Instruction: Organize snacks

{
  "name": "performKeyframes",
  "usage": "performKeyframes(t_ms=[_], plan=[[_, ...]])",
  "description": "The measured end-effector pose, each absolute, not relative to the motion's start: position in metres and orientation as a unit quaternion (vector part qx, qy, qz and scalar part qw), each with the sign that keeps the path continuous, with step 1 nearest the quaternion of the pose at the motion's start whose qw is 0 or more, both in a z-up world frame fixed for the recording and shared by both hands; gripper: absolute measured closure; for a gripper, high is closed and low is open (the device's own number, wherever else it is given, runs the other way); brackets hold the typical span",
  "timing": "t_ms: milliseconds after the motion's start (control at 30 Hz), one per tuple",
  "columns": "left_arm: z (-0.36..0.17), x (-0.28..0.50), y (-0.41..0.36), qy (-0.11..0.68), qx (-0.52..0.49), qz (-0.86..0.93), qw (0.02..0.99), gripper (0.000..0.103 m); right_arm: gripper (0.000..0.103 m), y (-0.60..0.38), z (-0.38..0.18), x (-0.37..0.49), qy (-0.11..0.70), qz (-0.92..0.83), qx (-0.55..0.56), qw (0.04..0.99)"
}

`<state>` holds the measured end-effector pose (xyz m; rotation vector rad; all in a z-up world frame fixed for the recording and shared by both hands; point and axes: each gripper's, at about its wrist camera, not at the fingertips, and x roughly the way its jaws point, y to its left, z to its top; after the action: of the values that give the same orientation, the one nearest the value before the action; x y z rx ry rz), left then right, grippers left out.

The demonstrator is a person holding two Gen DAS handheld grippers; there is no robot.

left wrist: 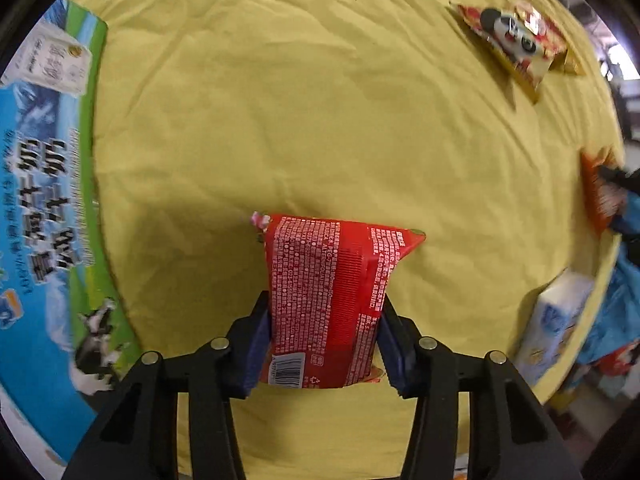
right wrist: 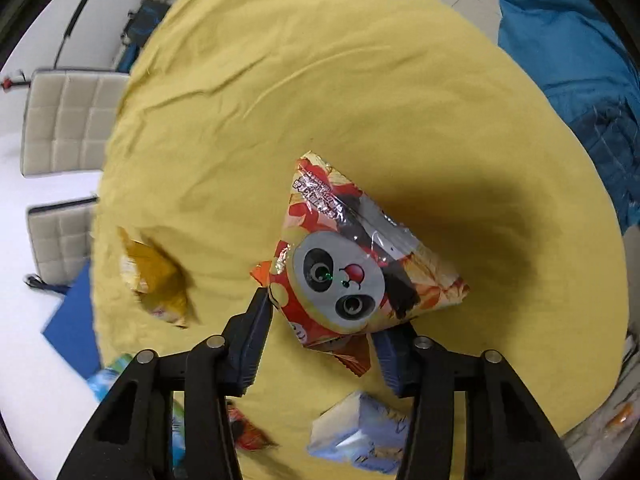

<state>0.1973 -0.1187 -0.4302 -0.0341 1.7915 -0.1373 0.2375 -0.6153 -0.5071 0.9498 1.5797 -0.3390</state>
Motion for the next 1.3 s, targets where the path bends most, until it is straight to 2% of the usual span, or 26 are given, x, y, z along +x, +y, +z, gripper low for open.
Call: performKeyframes(t_ms=[267, 367, 400, 433, 500, 600, 667, 800, 833, 867, 900, 933, 1167, 1300], plan=[[-0.445, 0.205, -0.080, 0.794, -0.076, -0.079, 0.598, 0.052, 0.055, -0.540, -0.494, 0.262, 0.771, -0.013, 0.112, 0.627], [-0.450, 0.197, -0.073, 0.798, -0.071, -0.079, 0.594, 0.051, 0.053, -0.530, -0.490, 0.259, 0.778, 0.003, 0.069, 0.624], [-0.451, 0.196, -0.071, 0.798, -0.066, -0.077, 0.595, 0.051, 0.047, -0.529, -0.489, 0.260, 0.776, -0.002, 0.072, 0.626], [-0.452, 0.199, -0.074, 0.797, -0.060, -0.076, 0.596, 0.051, 0.031, -0.531, -0.485, 0.258, 0.772, -0.014, 0.084, 0.630], [-0.451, 0.201, -0.074, 0.792, -0.040, -0.073, 0.606, 0.052, 0.018, -0.541, -0.471, 0.252, 0.750, -0.042, 0.129, 0.647], [-0.441, 0.202, -0.096, 0.777, -0.020, -0.063, 0.626, 0.057, 0.018, -0.550, -0.460, 0.240, 0.722, -0.088, 0.202, 0.656], [-0.438, 0.209, -0.098, 0.771, -0.024, -0.061, 0.633, 0.058, 0.018, -0.556, -0.457, 0.231, 0.700, -0.105, 0.261, 0.656], [-0.438, 0.223, -0.101, 0.763, -0.038, -0.055, 0.642, 0.058, 0.018, -0.559, -0.463, 0.227, 0.682, -0.131, 0.296, 0.656], [-0.438, 0.228, -0.100, 0.763, -0.041, -0.056, 0.642, 0.058, 0.019, -0.556, -0.467, 0.230, 0.682, -0.137, 0.293, 0.655], [-0.439, 0.231, -0.099, 0.764, -0.043, -0.058, 0.641, 0.058, 0.027, -0.555, -0.476, 0.235, 0.682, -0.146, 0.290, 0.655], [-0.441, 0.232, -0.094, 0.765, -0.042, -0.058, 0.640, 0.057, 0.050, -0.561, -0.485, 0.245, 0.684, -0.148, 0.287, 0.654], [-0.442, 0.234, -0.091, 0.765, -0.036, -0.060, 0.640, 0.056, 0.055, -0.565, -0.494, 0.250, 0.695, -0.150, 0.275, 0.648], [-0.446, 0.251, -0.108, 0.765, -0.001, -0.071, 0.641, 0.055, 0.056, -0.508, -0.493, 0.252, 0.742, -0.070, 0.155, 0.648], [-0.447, 0.245, -0.125, 0.754, -0.011, -0.061, 0.654, 0.055, 0.056, -0.497, -0.501, 0.244, 0.753, -0.061, 0.136, 0.641]])
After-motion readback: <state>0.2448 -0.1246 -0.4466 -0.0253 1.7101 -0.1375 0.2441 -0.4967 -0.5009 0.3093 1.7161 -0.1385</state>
